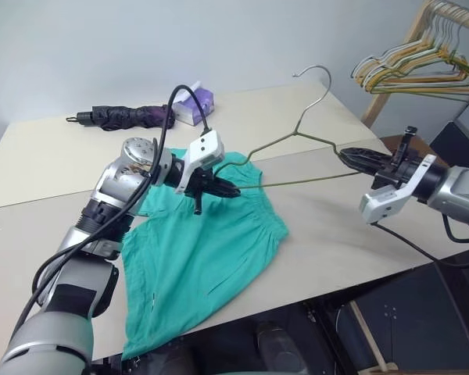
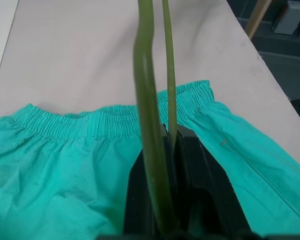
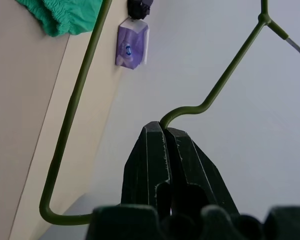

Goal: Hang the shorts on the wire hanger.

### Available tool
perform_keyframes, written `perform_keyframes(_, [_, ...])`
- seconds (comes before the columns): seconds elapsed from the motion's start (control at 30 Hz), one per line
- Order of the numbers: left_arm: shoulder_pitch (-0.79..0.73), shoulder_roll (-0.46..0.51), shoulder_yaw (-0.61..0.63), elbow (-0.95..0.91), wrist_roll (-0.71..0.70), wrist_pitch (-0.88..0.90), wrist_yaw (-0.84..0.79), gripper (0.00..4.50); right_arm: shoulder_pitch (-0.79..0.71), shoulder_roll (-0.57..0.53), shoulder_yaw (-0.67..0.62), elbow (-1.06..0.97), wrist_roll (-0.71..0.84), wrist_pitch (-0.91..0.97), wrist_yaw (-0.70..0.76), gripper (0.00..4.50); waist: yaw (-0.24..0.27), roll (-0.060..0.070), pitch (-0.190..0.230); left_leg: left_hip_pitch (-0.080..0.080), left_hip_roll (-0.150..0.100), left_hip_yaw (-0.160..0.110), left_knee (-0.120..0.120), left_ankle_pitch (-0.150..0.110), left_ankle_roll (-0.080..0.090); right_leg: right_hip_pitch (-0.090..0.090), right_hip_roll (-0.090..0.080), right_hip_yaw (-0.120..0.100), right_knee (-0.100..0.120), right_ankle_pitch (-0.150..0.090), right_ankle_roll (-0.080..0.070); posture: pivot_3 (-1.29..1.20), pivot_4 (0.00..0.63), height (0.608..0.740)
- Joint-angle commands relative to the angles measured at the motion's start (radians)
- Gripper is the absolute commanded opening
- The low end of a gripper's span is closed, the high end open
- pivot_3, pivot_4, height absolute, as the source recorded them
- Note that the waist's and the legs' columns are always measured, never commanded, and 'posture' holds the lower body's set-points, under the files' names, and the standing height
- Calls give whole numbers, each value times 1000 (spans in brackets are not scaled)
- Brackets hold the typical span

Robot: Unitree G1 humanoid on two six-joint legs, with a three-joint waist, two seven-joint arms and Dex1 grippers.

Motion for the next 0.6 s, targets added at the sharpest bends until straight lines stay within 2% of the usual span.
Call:
perform_keyframes(0.03, [-7, 18, 28, -41, -14, 20, -19, 0, -15, -10, -32, -47, 139, -35, 62, 590, -1, 0, 0, 0, 0, 0, 0, 0, 0, 0, 0, 0, 0, 0, 0, -200, 39, 740])
perform_keyframes(0.13, [10, 40, 30, -45, 8, 8, -3, 0, -2, -27, -24, -70, 251, -58, 144, 1400, -3, 0, 0, 0, 0, 0, 0, 0, 0, 0, 0, 0, 0, 0, 0, -194, 45, 740])
perform_keyframes(0.27, [24, 62, 41, -40, 43, -21, 38, 0, 32, -42, -4, -113, 458, -34, 289, 2759, 0, 0, 0, 1, 0, 0, 0, 0, 0, 1, 0, 0, 0, 0, 0, -180, 48, 740])
perform_keyframes(0.37, [46, 81, 45, -43, 71, -112, 47, 0, 95, -65, -7, -234, 784, 207, 495, 3777, 1, 0, 0, 1, 0, -1, 0, 0, 0, 2, 0, 0, 0, 0, 0, -169, 49, 740])
perform_keyframes(0.43, [76, 96, 52, -31, 100, -275, 40, 0, 136, -100, -40, -337, 1042, 475, 639, 4475, 4, 0, 0, 1, 0, -1, 0, 0, 0, 2, 0, 0, 0, 0, 0, -158, 50, 740])
perform_keyframes(0.53, [106, 105, 85, -4, 77, -445, -12, 0, 104, -147, -80, -394, 1313, 846, 811, 4491, 9, 0, 0, 1, 0, -1, 1, 0, 0, 2, -1, 0, 1, 0, 0, -156, 50, 740])
perform_keyframes(0.6, [111, 104, 96, 6, 63, -481, -34, 0, 64, -160, -80, -384, 1359, 979, 908, 4491, 15, 0, 0, 1, 0, -1, 2, 0, 0, 3, -1, -1, 1, 1, 0, -154, 50, 740])
